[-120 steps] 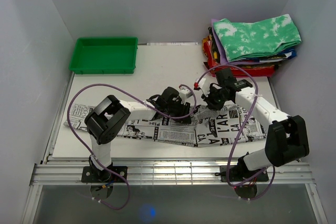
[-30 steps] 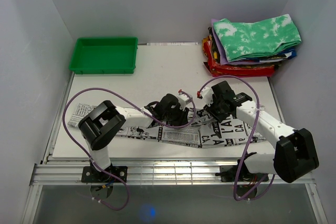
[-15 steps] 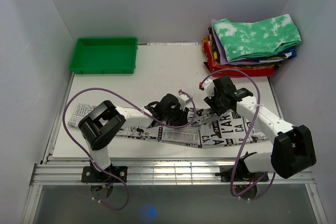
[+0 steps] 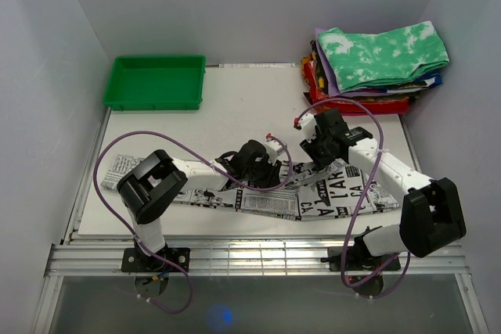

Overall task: Fold and stack the trousers
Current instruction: Fold the trousers

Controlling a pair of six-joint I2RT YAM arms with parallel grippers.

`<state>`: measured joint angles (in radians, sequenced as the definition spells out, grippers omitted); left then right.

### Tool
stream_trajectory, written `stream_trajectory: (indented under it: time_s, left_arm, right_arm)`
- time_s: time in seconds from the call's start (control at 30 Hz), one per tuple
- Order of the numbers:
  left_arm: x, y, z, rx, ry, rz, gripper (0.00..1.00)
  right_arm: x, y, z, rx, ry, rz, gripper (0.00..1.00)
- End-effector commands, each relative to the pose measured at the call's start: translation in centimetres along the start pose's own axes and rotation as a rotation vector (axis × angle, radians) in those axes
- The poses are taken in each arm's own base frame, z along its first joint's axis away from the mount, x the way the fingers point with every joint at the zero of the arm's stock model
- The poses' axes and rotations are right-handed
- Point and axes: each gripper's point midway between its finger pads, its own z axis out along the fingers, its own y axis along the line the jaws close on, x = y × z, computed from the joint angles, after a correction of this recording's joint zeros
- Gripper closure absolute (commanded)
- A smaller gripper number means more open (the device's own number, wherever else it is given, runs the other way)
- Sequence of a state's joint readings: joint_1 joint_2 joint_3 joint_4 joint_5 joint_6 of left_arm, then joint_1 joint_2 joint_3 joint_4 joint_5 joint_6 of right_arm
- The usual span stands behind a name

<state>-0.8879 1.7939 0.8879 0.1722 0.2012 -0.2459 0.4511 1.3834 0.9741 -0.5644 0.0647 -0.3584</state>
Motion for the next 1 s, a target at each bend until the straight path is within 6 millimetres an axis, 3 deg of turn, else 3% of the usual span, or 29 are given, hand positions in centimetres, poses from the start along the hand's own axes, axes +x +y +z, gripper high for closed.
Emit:
stream_trajectory:
  time_s: [0.0,0.2,0.27,0.3,0.37,0.53,0.63,0.77,0.87,0.97]
  left_arm:
    - [6.8,1.9,-0.2,-0.083,0.212,-0.033,0.58]
    - [6.7,1.9,-0.2,-0.088,0.212,-0.033,0.58]
    - [6.9,1.9,-0.3,-0.088,0.216,-0.032,0.58]
    - [6.9,2.0,-0.3,-0.092,0.216,-0.035,0.58]
    - [7.1,2.1,-0.4,-0.095,0.226,-0.037,0.58]
    - [7.2,2.2,-0.8,-0.11,0.226,-0.04,0.59]
    - [7.4,2.3,-1.0,-0.117,0.227,-0.044,0.6]
    - [7.4,2.8,-1.3,-0.132,0.22,-0.054,0.62]
    - [5.8,3.3,-1.8,-0.132,0.176,-0.071,0.63]
    - [2.8,3.3,-2.6,-0.107,0.107,-0.064,0.64]
  right_arm:
    - [1.2,-0.2,0.4,0.015,0.027,-0.031,0.54]
    - [4.5,-0.3,1.1,0.056,0.102,-0.077,0.53]
    - [4.6,-1.0,1.4,0.088,0.107,-0.093,0.57]
    - [4.2,-1.3,1.3,0.101,0.101,-0.097,0.75]
    - [3.4,-2.2,1.0,0.139,0.09,-0.098,0.92]
    - [-1.4,-4.9,-1.4,0.242,-0.013,-0.051,0.92]
    - [-2.3,-5.9,-1.9,0.283,-0.022,-0.035,0.92]
    - [-0.9,-6.7,-0.9,0.319,0.055,-0.052,0.92]
    - [0.4,-6.5,0.3,0.299,0.106,-0.061,0.92]
    - [1.4,-6.1,1.1,0.27,0.152,-0.083,0.65]
